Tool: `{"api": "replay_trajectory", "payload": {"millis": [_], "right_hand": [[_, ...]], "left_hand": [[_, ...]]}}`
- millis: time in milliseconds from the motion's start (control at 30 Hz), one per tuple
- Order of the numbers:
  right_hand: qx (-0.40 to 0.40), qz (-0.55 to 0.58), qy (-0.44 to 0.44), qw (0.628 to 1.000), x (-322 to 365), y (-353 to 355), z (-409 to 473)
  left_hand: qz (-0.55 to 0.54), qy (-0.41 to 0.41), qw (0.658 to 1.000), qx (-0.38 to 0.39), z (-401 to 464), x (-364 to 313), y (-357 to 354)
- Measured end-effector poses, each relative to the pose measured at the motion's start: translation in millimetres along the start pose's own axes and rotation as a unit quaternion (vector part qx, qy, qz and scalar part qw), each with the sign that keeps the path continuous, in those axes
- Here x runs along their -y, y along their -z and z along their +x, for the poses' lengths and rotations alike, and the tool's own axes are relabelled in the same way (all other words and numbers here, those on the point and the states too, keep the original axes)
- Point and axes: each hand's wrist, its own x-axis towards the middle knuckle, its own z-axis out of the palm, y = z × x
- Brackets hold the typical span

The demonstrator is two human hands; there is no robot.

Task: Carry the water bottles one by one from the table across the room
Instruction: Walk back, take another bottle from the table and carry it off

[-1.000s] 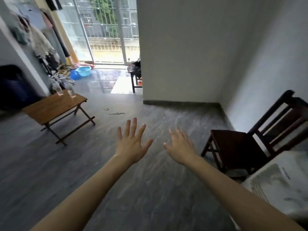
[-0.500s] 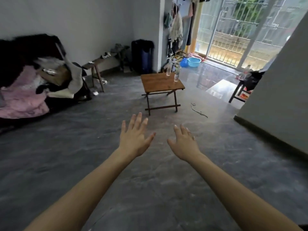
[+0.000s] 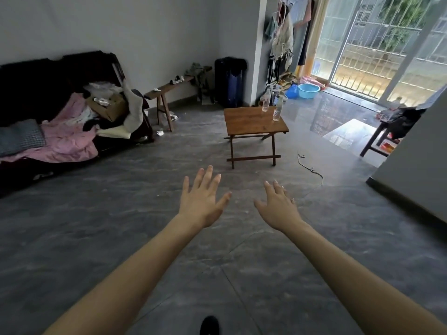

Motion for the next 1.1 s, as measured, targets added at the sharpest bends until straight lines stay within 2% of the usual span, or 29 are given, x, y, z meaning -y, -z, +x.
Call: {"api": "replay_trajectory", "payload": {"millis": [233, 700, 1100], "right_hand": [[-0.024, -0.012, 0.021, 0.999, -6, 24, 56], [-0.05, -0.016, -0.023, 0.998, 26, 64, 218], [-0.07, -0.023, -0.076, 0.994, -15, 97, 324]], "left_hand": [[-0.004, -0.008, 1.0, -0.002, 64, -13, 10], [0.01, -0.056, 0.998, -0.004, 248, 24, 50], [0.011, -0.089, 0.996, 0.027, 378, -7, 50]]}}
